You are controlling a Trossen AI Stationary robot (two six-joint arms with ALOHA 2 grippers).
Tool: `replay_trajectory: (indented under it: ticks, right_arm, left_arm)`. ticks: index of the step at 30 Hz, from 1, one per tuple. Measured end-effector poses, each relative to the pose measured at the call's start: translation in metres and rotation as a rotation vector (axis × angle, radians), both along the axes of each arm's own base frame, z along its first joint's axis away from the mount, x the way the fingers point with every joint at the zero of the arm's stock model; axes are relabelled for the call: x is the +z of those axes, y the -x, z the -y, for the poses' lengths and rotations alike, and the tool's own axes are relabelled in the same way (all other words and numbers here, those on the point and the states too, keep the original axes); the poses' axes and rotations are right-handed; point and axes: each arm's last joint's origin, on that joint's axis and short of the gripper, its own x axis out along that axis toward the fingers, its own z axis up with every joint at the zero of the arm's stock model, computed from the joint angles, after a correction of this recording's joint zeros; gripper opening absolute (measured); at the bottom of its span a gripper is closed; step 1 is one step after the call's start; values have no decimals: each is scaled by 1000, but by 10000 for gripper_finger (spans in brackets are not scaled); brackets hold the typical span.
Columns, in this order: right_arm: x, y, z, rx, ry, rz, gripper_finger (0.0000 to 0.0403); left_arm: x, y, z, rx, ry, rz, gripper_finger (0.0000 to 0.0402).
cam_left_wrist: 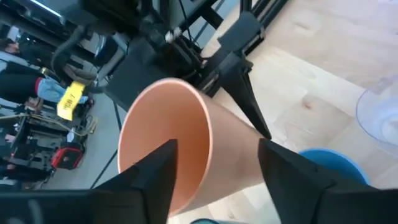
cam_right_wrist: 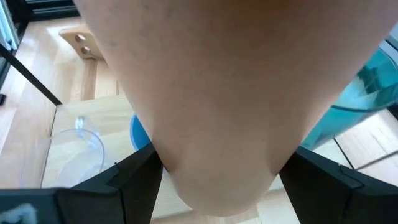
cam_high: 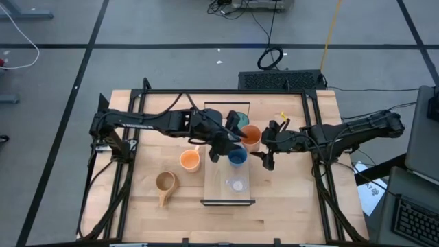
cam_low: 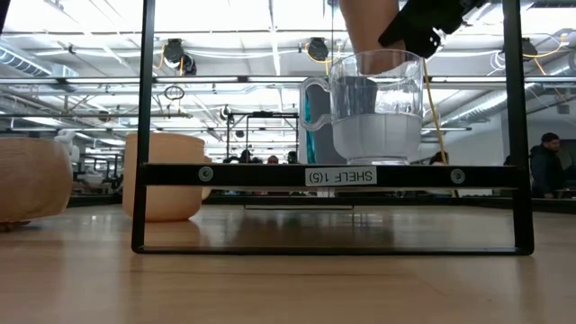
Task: Stack small to large cups/mugs on shelf
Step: Put the orange cup on the shelf
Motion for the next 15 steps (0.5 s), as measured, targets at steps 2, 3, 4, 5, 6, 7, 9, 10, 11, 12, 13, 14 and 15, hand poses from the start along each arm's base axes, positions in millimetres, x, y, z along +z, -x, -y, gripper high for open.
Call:
replay_trajectory:
  ticks: [2, 3, 4, 5, 6, 7, 9, 10, 11, 12, 13, 14, 15]
  right_arm:
    - [1, -1, 0, 4, 3, 11, 279]
    - [1, -1, 0, 5, 3, 13, 279]
    - [1, -1, 0, 7, 6, 11, 279]
    - [1, -1, 0, 8, 5, 11, 279]
    - [1, -1, 0, 10, 5, 9, 279]
    - [0, -1, 0, 10, 6, 6, 279]
    - [0, -1, 0, 11, 8, 3, 279]
    - [0, 0, 0, 13, 9, 1, 279]
    - [0, 0, 0, 19, 14, -1, 279]
    - [0, 0, 0, 26, 23, -5, 279]
    - [0, 0, 0, 31, 31, -8, 280]
    - [0, 0, 0, 37, 39, -10, 283]
    - [0, 0, 0, 42, 49, -12, 287]
  left_arm:
    - [-1, 0, 0, 1, -7, -9, 196]
    - [-1, 1, 0, 0, -11, -13, 181]
    - [-2, 1, 0, -1, -14, -18, 167]
    - [-2, 1, 0, -1, -16, -23, 153]
    - [-3, 1, -1, -1, -18, -29, 138]
    - [-3, 2, -1, -2, -19, -34, 125]
    - [-4, 2, -1, -6, -27, -42, 98]
    - [-4, 2, -1, -10, -33, -47, 86]
    - [-4, 3, 0, -14, -37, -52, 74]
    - [-5, 3, 0, -18, -38, -56, 62]
    - [-5, 3, 0, -24, -39, -59, 51]
    - [-5, 3, 0, -30, -42, -65, 41]
    - [-6, 4, 1, -33, -42, -75, 32]
